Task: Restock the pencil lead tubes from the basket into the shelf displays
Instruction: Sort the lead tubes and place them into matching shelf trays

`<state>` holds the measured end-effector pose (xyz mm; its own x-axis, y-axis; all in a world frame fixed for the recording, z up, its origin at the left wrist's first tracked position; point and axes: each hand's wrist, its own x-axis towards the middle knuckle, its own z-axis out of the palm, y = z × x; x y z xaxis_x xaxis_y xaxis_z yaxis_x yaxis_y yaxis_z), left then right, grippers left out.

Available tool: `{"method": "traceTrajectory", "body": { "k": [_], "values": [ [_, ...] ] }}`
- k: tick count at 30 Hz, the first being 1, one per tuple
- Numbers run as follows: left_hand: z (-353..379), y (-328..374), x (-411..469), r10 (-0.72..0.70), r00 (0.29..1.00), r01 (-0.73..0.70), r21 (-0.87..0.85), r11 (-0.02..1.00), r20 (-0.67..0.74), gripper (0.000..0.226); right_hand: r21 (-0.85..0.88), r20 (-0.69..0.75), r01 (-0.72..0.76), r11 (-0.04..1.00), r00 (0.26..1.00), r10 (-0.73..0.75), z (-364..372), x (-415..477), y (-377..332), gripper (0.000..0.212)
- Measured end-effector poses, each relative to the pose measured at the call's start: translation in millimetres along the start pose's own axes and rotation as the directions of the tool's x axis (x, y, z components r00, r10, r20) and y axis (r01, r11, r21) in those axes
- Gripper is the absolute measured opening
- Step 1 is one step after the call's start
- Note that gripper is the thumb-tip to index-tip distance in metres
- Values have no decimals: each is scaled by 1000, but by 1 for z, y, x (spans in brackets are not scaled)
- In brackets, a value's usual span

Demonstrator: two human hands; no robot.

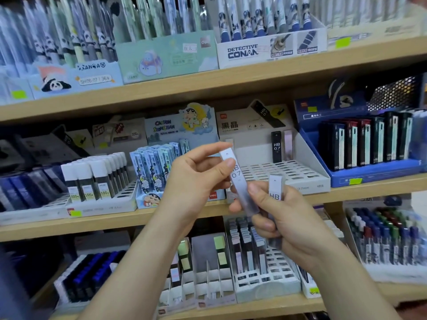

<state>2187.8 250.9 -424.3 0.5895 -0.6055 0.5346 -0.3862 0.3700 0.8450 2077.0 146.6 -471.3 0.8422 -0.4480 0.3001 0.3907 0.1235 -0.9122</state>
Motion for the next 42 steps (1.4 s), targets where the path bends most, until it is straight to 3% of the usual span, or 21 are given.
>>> {"method": "traceTrajectory", "body": {
  "k": [2, 4, 6, 9, 14, 19, 28, 34, 42],
  "values": [
    [-1, 1, 0, 36, 999, -33, 68, 997, -39, 21, 61, -5, -38, 997, 999, 38, -1, 3, 0, 18],
    [-3, 4, 4, 69, 992, -61, 79, 995, -105, 21, 241, -6, -65, 968, 998, 68, -6, 5, -3, 24],
    [-7, 7, 17, 104, 976, -91, 75, 993, -191, 22, 406, -24, -12, 914, 999, 24, -13, 6, -7, 40],
    [-11, 8, 48, 167, 952, -134, 142, 981, -256, 21, 482, -47, 50, 875, 998, -31, -21, 6, -13, 44],
    [-7, -11, 91, 223, 954, -127, 403, 906, -202, 22, 438, -17, 32, 898, 999, -27, -28, -1, -18, 38],
    [-5, -27, 107, 204, 970, -92, 580, 810, -130, 21, 345, -95, 48, 937, 995, -16, -31, -2, -18, 41],
    [-4, -32, 118, 166, 983, -86, 596, 798, -81, 25, 507, -79, 40, 861, 997, 0, -37, 8, -7, 36],
    [0, -33, 123, 138, 988, -75, 585, 808, -63, 18, 411, -138, 131, 902, 987, -80, -35, 5, -8, 37],
    [2, -28, 126, 98, 995, -56, 695, 716, -20, 28, 354, -201, 154, 922, 976, -86, -35, 6, -7, 29]
  ]
}}
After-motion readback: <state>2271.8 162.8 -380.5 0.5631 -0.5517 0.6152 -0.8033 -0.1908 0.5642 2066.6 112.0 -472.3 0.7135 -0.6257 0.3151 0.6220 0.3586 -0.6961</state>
